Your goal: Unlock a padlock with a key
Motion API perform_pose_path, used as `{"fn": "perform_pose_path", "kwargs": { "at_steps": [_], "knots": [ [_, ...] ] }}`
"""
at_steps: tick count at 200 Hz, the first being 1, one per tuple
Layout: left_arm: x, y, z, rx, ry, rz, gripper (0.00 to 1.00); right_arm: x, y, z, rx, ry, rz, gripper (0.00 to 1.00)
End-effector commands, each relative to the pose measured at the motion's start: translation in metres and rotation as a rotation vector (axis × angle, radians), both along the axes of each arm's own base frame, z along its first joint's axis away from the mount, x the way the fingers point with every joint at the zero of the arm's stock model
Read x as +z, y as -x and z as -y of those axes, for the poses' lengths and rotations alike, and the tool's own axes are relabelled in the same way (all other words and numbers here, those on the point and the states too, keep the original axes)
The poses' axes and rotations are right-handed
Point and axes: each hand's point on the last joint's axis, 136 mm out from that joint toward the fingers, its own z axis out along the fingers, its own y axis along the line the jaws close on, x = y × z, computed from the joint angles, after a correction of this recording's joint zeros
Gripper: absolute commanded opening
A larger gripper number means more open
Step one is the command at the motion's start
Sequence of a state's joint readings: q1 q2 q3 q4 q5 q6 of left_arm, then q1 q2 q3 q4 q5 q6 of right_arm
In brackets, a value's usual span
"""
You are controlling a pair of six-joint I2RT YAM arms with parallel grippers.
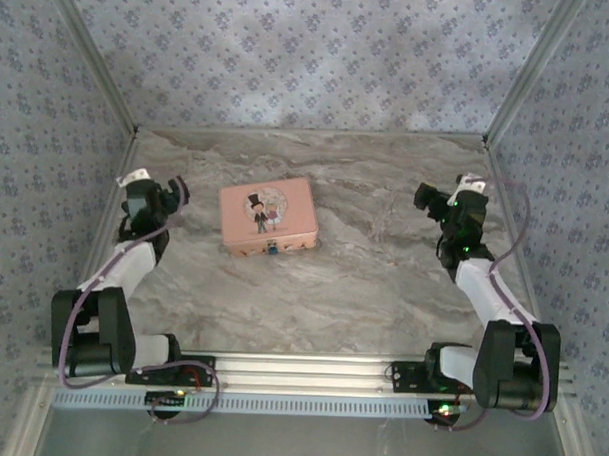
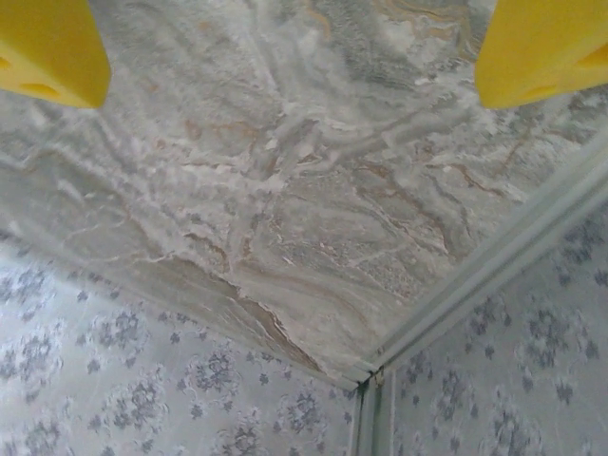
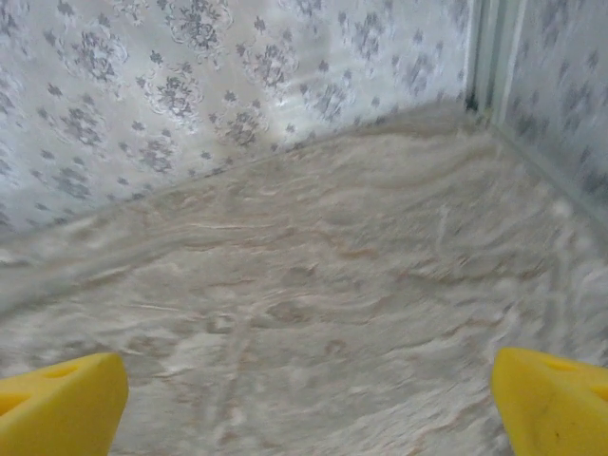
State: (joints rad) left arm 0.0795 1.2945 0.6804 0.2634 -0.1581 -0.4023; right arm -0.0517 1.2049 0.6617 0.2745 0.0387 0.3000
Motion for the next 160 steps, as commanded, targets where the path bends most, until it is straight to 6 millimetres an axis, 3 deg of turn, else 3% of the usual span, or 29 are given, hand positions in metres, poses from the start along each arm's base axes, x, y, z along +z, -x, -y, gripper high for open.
{"fn": "perform_pose_path", "kwargs": {
  "at_steps": [1, 24, 56, 89, 107, 132, 160],
  "knots": [
    [-0.032, 0.010, 0.033, -0.087, 0.289, -0.161, 0.97, -0.039, 0.007, -0.019, 0.069, -0.319, -0.204, 0.99],
    [-0.033, 0.000, 0.065, -0.213, 0.397, -0.180, 0.96, -0.036, -0.003, -0.055, 0.217, -0.356, -0.235, 0.98],
    [-0.041, -0.012, 0.110, -0.349, 0.471, -0.228, 0.95, -0.031, -0.017, -0.125, 0.428, -0.360, -0.306, 0.91],
    [-0.062, -0.021, 0.147, -0.439, 0.469, -0.322, 0.89, -0.051, -0.027, -0.186, 0.597, -0.356, -0.407, 0.85],
    [-0.063, -0.024, 0.164, -0.490, 0.485, -0.322, 0.88, -0.059, -0.031, -0.216, 0.676, -0.377, -0.447, 0.80],
    [-0.062, -0.020, 0.193, -0.568, 0.472, -0.338, 0.84, -0.066, -0.027, -0.244, 0.745, -0.390, -0.477, 0.76],
    [-0.067, -0.012, 0.227, -0.656, 0.434, -0.386, 0.80, -0.076, -0.015, -0.255, 0.778, -0.411, -0.513, 0.75]
  ]
}}
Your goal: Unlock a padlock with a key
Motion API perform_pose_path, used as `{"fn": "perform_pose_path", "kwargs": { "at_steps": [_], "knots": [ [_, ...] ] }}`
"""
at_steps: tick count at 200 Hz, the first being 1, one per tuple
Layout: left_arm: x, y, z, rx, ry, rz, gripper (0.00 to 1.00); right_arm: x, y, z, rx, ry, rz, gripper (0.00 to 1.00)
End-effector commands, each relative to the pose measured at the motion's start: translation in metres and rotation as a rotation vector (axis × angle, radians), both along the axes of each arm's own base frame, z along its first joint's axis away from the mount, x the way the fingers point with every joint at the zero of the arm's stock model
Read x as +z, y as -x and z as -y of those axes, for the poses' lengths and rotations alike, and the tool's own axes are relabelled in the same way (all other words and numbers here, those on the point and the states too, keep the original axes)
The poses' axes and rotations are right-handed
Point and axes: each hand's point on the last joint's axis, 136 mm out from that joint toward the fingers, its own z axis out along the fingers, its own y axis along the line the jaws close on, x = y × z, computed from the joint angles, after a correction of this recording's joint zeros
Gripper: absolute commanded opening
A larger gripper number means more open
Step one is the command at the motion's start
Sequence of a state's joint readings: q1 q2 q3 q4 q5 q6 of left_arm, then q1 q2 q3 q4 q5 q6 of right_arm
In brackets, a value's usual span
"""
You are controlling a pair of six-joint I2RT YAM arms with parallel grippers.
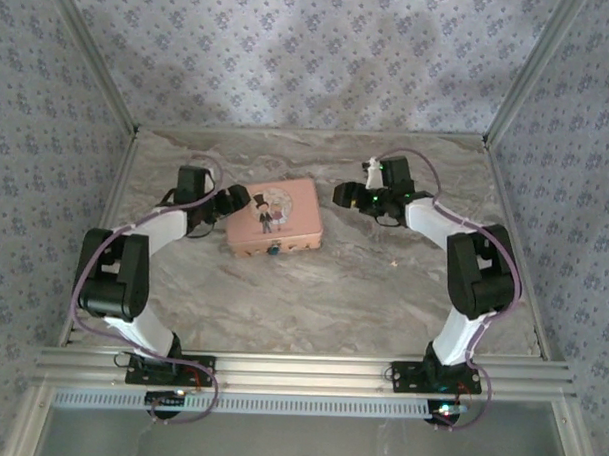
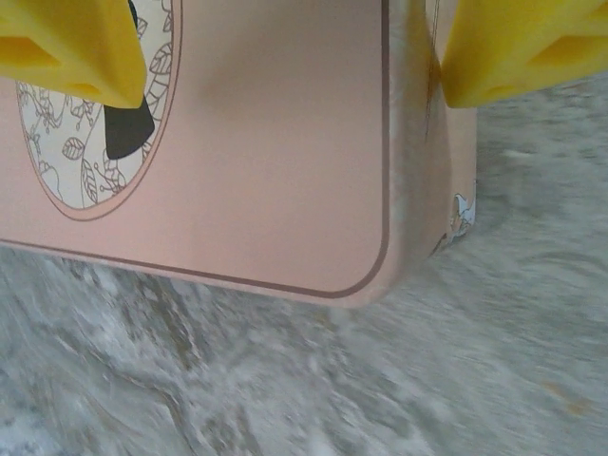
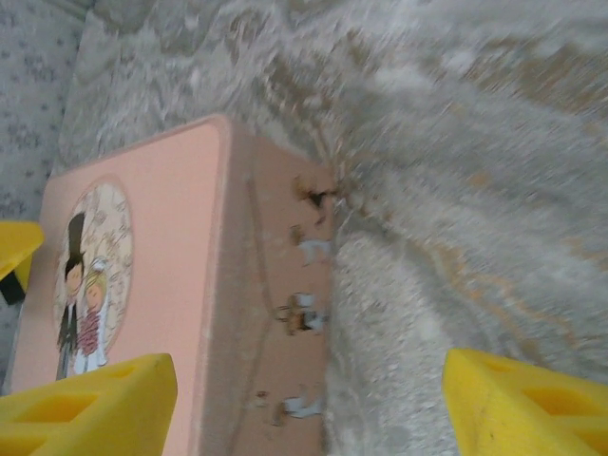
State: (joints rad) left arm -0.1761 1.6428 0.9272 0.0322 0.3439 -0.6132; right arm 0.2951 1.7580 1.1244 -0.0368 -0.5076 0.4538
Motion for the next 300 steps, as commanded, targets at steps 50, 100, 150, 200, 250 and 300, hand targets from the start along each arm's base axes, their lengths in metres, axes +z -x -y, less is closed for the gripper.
{"fn": "perform_pose_path", "kwargs": {
  "at_steps": [50, 100, 150, 200, 250, 300],
  "knots": [
    [0.009, 0.012, 0.083, -0.204, -0.008, 0.012, 0.80, -0.011, 0.042, -0.003, 0.045, -0.037, -0.081, 0.71],
    [0.004, 0.022, 0.102, -0.225, -0.017, 0.001, 0.81, -0.020, 0.073, 0.012, 0.015, -0.009, -0.125, 0.69],
    [0.014, 0.027, 0.082, -0.155, -0.042, 0.025, 0.85, -0.015, 0.075, 0.060, -0.105, 0.160, -0.125, 0.76],
    [0.037, 0.044, 0.063, -0.096, -0.019, 0.052, 0.86, -0.009, 0.093, 0.143, -0.366, 0.407, -0.198, 0.70],
    [0.038, 0.080, 0.065, -0.088, 0.017, 0.039, 0.85, -0.038, 0.118, 0.160, -0.336, 0.512, -0.372, 0.56],
    [0.035, 0.100, 0.069, -0.086, 0.028, 0.029, 0.85, -0.071, 0.117, 0.155, -0.299, 0.528, -0.446, 0.44]
  ]
}}
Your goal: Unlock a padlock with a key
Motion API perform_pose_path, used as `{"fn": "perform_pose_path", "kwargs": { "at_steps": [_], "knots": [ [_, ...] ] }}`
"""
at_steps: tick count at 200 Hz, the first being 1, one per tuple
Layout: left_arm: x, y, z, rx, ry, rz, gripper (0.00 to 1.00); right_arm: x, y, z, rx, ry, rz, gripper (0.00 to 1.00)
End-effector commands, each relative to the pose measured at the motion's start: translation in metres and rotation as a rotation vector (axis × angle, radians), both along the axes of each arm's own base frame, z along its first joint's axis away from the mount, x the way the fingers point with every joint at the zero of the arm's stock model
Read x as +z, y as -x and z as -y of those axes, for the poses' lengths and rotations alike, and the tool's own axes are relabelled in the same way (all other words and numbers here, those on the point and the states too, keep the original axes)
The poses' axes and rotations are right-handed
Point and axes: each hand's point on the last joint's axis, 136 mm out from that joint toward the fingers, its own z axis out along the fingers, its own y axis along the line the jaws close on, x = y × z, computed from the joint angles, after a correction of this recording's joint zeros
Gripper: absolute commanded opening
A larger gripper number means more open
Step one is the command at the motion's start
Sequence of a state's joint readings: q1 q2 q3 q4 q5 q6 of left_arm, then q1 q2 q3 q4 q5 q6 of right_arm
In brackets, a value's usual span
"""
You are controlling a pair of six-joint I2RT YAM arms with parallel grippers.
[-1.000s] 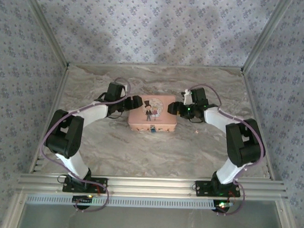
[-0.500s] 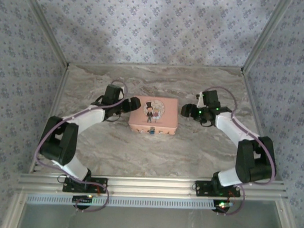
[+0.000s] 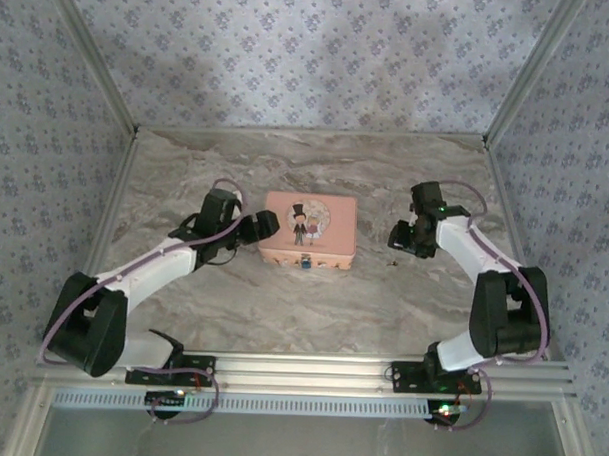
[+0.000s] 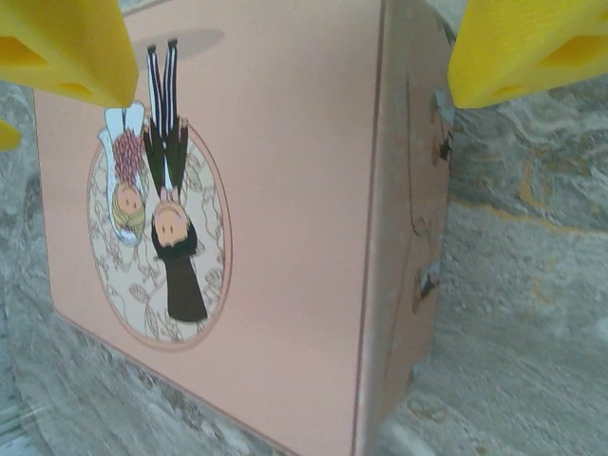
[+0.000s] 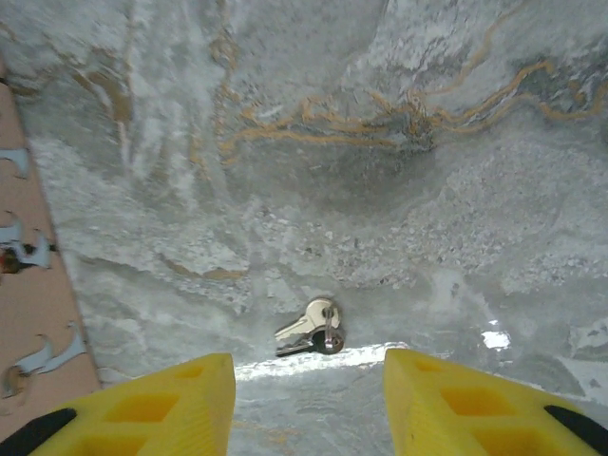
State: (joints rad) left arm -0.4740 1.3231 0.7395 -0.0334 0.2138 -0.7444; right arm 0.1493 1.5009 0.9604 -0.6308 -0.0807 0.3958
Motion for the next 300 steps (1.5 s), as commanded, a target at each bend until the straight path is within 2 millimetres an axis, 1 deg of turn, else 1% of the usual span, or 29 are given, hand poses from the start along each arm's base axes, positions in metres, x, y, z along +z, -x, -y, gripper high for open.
{"fn": "perform_pose_path", "kwargs": {
  "at_steps": [1, 24, 51, 97, 115, 124, 131, 135, 152, 166, 170, 182, 199, 210, 233, 267, 282, 300],
  "knots": [
    [0.004, 0.004, -0.003, 0.031, 0.014, 0.002, 0.85, -0.018, 0.009, 0.001, 0.011, 0.022, -0.077, 0.44],
    [0.006, 0.005, -0.002, 0.027, 0.017, 0.003, 0.85, -0.031, 0.009, -0.003, 0.012, 0.003, -0.112, 0.40],
    [0.008, 0.003, -0.001, 0.026, 0.022, 0.007, 0.85, -0.039, 0.010, -0.006, 0.014, -0.008, -0.135, 0.36],
    [0.002, 0.004, 0.002, 0.021, 0.028, -0.013, 0.85, -0.054, 0.017, -0.007, 0.009, -0.014, -0.184, 0.34],
    [0.002, 0.004, 0.002, 0.022, 0.034, -0.012, 0.84, -0.061, 0.019, -0.007, 0.000, -0.018, -0.198, 0.31],
    [0.002, 0.004, 0.003, 0.019, 0.038, -0.012, 0.84, -0.065, 0.023, -0.006, -0.003, -0.018, -0.215, 0.27],
    [0.001, 0.004, 0.003, 0.020, 0.037, -0.014, 0.84, -0.066, 0.018, -0.006, -0.005, -0.021, -0.195, 0.23],
    [0.000, 0.004, 0.002, 0.022, 0.036, -0.015, 0.84, -0.067, 0.017, -0.005, -0.005, -0.015, -0.197, 0.18],
    [-0.001, 0.005, 0.003, 0.020, 0.036, -0.020, 0.84, -0.068, 0.017, -0.005, -0.003, -0.017, -0.199, 0.08],
    [0.000, 0.005, 0.002, 0.023, 0.037, -0.015, 0.84, -0.067, 0.017, -0.005, -0.002, -0.025, -0.198, 0.03],
    [0.000, 0.005, 0.002, 0.025, 0.037, -0.014, 0.84, -0.067, 0.018, -0.006, 0.000, -0.030, -0.200, 0.00],
    [0.000, 0.005, 0.002, 0.024, 0.038, -0.013, 0.84, -0.065, 0.017, -0.009, 0.003, -0.053, -0.193, 0.00],
    [0.002, 0.005, 0.002, 0.024, 0.039, -0.010, 0.84, -0.056, 0.012, -0.010, 0.004, -0.068, -0.151, 0.00],
    [0.004, 0.005, 0.002, 0.026, 0.040, -0.006, 0.84, -0.045, 0.009, -0.011, 0.002, -0.085, -0.107, 0.00],
    [0.015, 0.004, 0.001, 0.026, 0.040, 0.017, 0.84, -0.018, -0.001, -0.013, -0.001, -0.120, -0.011, 0.00],
    [0.038, 0.001, 0.001, 0.026, 0.051, 0.065, 0.84, 0.034, -0.012, -0.013, 0.008, -0.153, 0.148, 0.00],
    [0.052, 0.000, 0.002, 0.022, 0.066, 0.091, 0.85, 0.061, -0.016, -0.013, 0.018, -0.162, 0.227, 0.00],
    [0.070, -0.002, 0.006, 0.009, 0.084, 0.114, 0.85, 0.097, -0.020, -0.020, 0.045, -0.188, 0.331, 0.00]
  ]
}}
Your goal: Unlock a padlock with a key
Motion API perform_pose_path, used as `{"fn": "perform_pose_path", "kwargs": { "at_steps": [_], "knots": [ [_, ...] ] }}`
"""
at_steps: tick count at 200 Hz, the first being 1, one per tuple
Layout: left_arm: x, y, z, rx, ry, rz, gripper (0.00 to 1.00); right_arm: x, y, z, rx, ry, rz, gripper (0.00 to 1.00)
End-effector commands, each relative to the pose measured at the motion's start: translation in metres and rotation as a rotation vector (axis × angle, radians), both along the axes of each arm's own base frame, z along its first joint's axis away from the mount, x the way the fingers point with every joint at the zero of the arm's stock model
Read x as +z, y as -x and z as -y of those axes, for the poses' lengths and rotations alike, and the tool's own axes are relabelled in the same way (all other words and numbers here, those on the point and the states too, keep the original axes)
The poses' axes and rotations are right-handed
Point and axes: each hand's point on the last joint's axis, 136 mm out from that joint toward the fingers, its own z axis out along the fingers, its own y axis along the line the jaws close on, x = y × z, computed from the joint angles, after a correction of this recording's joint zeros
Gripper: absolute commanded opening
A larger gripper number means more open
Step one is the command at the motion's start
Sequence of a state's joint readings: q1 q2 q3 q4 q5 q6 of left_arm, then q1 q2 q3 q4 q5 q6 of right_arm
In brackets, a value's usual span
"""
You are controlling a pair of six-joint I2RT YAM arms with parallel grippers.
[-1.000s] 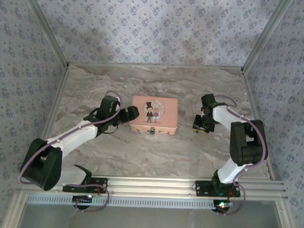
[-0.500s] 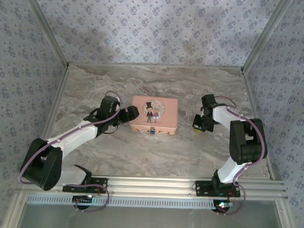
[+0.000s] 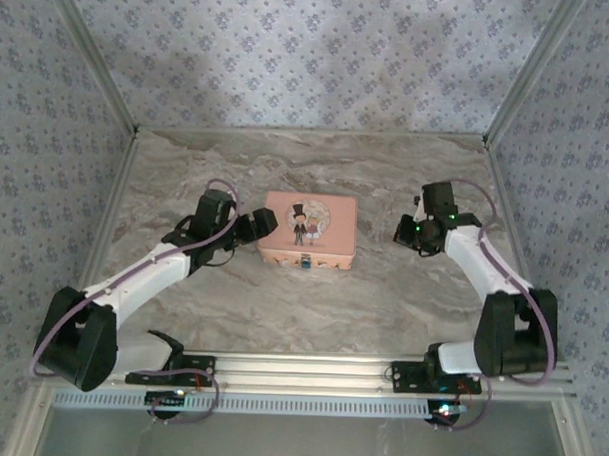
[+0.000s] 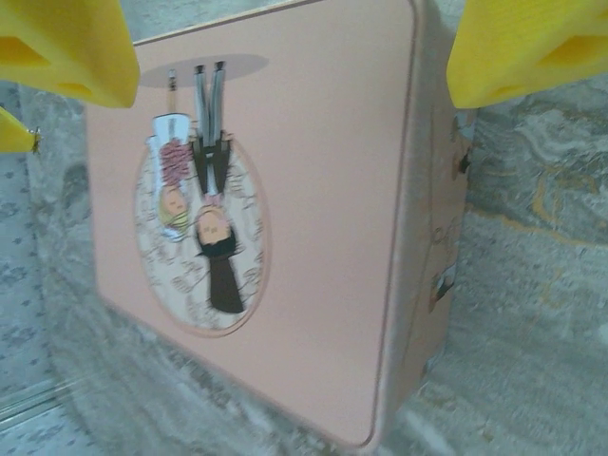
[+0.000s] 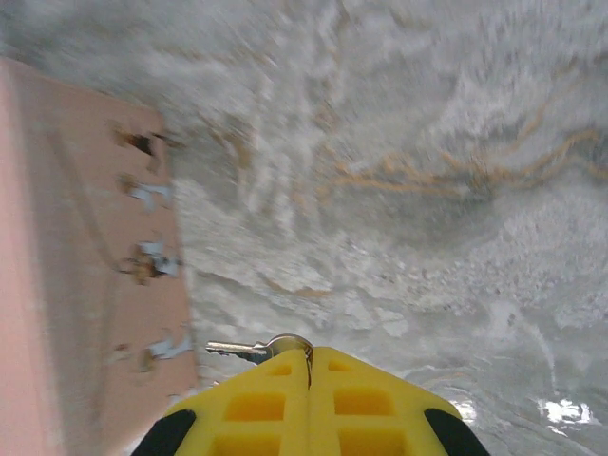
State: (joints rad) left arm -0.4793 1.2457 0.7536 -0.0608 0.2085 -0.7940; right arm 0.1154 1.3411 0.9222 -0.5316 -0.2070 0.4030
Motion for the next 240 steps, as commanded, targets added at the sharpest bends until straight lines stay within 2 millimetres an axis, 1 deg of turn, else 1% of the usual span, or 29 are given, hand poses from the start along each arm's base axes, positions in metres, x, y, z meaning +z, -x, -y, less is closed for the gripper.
{"fn": "perform_pose_path", "kwargs": {
  "at_steps": [1, 22, 36, 38, 41, 42, 49, 54, 61, 65, 88, 101, 118, 128, 140, 161, 188, 214, 240],
  "knots": [
    [0.042, -0.005, 0.007, -0.019, 0.028, 0.085, 0.85, 0.051, -0.007, -0.008, 0.029, -0.041, 0.139, 0.00],
    [0.067, -0.008, 0.014, -0.049, 0.053, 0.115, 0.86, 0.099, -0.011, -0.020, 0.065, -0.058, 0.282, 0.00],
    [0.084, -0.010, 0.022, -0.079, 0.072, 0.136, 0.85, 0.130, -0.009, -0.035, 0.121, -0.070, 0.371, 0.00],
    [0.087, -0.010, 0.024, -0.084, 0.075, 0.141, 0.86, 0.134, -0.009, -0.038, 0.132, -0.071, 0.385, 0.00],
    [0.091, -0.010, 0.026, -0.093, 0.079, 0.147, 0.95, 0.140, -0.008, -0.041, 0.147, -0.073, 0.404, 0.00],
    [0.093, -0.010, 0.027, -0.096, 0.081, 0.150, 0.97, 0.143, -0.008, -0.043, 0.153, -0.073, 0.411, 0.00],
    [0.100, -0.010, 0.032, -0.115, 0.091, 0.159, 0.98, 0.156, -0.004, -0.053, 0.190, -0.070, 0.456, 0.00],
    [0.107, -0.010, 0.036, -0.129, 0.099, 0.168, 0.98, 0.166, -0.002, -0.060, 0.215, -0.064, 0.492, 0.00],
    [0.116, -0.008, 0.044, -0.162, 0.116, 0.182, 0.92, 0.179, 0.003, -0.069, 0.250, -0.058, 0.544, 0.00],
    [0.121, -0.006, 0.048, -0.179, 0.123, 0.191, 0.90, 0.185, 0.006, -0.074, 0.266, -0.055, 0.568, 0.00],
    [0.147, 0.003, 0.069, -0.249, 0.146, 0.249, 0.88, 0.217, 0.023, -0.098, 0.343, -0.072, 0.687, 0.00],
    [0.160, 0.008, 0.078, -0.282, 0.161, 0.280, 0.86, 0.229, 0.033, -0.108, 0.382, -0.079, 0.737, 0.00],
    [0.177, 0.015, 0.090, -0.327, 0.195, 0.321, 0.80, 0.241, 0.043, -0.118, 0.419, -0.086, 0.784, 0.00],
    [0.186, 0.020, 0.097, -0.356, 0.214, 0.346, 0.76, 0.245, 0.047, -0.122, 0.430, -0.091, 0.796, 0.00],
    [0.195, 0.026, 0.104, -0.388, 0.234, 0.371, 0.69, 0.247, 0.051, -0.125, 0.441, -0.095, 0.800, 0.00],
    [0.209, 0.036, 0.114, -0.437, 0.269, 0.412, 0.67, 0.249, 0.054, -0.130, 0.452, -0.110, 0.806, 0.00],
    [0.215, 0.043, 0.121, -0.471, 0.293, 0.421, 0.65, 0.250, 0.058, -0.136, 0.461, -0.128, 0.813, 0.00],
    [0.213, 0.046, 0.125, -0.480, 0.300, 0.413, 0.64, 0.250, 0.059, -0.137, 0.460, -0.134, 0.818, 0.00],
    [0.217, 0.054, 0.133, -0.511, 0.326, 0.425, 0.63, 0.253, 0.060, -0.137, 0.457, -0.143, 0.824, 0.00]
  ]
}}
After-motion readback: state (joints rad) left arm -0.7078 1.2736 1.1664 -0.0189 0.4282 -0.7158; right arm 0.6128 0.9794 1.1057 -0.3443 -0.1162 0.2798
